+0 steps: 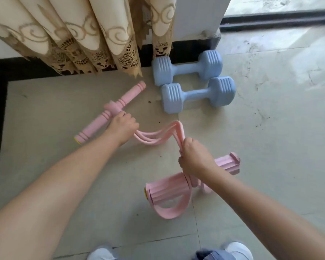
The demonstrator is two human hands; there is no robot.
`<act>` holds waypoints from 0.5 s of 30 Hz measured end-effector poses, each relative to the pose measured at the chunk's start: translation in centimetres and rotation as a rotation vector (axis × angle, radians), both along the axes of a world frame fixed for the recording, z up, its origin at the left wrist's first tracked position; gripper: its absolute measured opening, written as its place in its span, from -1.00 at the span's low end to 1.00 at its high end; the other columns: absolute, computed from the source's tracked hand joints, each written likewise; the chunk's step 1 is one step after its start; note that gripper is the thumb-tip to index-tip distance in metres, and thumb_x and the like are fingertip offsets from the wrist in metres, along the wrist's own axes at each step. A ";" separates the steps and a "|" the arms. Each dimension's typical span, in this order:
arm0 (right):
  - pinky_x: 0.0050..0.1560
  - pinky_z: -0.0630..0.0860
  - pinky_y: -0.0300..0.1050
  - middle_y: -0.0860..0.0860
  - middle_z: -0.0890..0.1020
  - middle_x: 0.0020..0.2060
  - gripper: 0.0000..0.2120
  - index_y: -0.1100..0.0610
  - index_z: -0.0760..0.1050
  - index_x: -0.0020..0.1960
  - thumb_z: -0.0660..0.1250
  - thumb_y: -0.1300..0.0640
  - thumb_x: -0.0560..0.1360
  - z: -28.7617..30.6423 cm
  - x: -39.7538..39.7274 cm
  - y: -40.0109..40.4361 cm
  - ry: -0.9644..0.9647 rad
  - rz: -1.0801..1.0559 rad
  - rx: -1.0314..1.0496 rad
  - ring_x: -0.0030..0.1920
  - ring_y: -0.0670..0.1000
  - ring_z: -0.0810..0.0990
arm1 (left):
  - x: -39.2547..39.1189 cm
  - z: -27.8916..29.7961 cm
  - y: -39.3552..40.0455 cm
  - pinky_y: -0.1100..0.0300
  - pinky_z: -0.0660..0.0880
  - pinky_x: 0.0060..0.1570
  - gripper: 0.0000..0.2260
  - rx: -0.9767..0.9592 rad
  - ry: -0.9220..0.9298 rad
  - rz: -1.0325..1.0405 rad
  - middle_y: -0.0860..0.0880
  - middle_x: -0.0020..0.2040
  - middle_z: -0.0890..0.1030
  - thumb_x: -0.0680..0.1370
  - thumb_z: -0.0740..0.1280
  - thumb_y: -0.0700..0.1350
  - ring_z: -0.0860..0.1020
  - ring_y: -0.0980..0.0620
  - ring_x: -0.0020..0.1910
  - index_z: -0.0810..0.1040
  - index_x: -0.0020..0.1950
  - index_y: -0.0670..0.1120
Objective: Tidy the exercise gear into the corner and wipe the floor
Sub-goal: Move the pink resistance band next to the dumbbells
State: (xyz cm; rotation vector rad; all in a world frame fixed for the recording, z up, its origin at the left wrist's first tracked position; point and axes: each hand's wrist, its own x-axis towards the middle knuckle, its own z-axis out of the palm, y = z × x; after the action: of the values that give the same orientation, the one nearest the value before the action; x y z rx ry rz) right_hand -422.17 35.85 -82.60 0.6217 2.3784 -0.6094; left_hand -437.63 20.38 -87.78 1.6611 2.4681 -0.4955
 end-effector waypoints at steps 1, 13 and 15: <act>-0.19 0.25 -0.15 0.21 0.51 0.04 -0.88 0.23 0.33 0.02 0.21 0.28 0.49 -0.6 -0.4 -0.1 0.010 0.007 -0.004 -0.11 0.16 0.43 | -0.9 -1.0 -0.2 0.36 0.45 -0.49 -0.83 -0.016 0.004 -0.004 -0.01 -0.62 0.50 0.16 0.19 -0.22 0.54 0.02 -0.60 0.50 -0.62 -0.10; -0.44 0.20 -0.20 0.09 0.34 -0.13 -0.82 0.17 0.17 -0.11 0.20 0.26 0.51 -2.5 -1.0 -1.7 -0.040 0.014 -0.062 -0.19 0.10 0.36 | -9.0 -1.4 2.7 0.00 0.32 0.26 -0.70 -0.119 -0.019 0.218 -0.23 0.33 0.41 0.57 0.17 -0.30 0.31 -0.15 0.39 0.42 0.30 -0.25; -0.47 0.15 -0.22 0.09 0.33 -0.13 -0.81 0.18 0.17 -0.09 0.21 0.27 0.50 -2.9 -1.2 -2.1 -0.044 -0.004 -0.074 -0.20 0.10 0.36 | -9.3 -2.3 2.6 -0.09 0.24 0.36 -0.66 0.030 -0.065 0.421 -0.23 0.45 0.27 0.61 0.12 -0.24 0.20 -0.17 0.47 0.36 0.38 -0.23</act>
State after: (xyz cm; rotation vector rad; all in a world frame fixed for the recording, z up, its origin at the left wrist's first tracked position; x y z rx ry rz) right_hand -423.34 33.80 -85.46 0.6011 2.3039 -0.6752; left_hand -446.89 22.95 -90.07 1.0935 2.6781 -0.3440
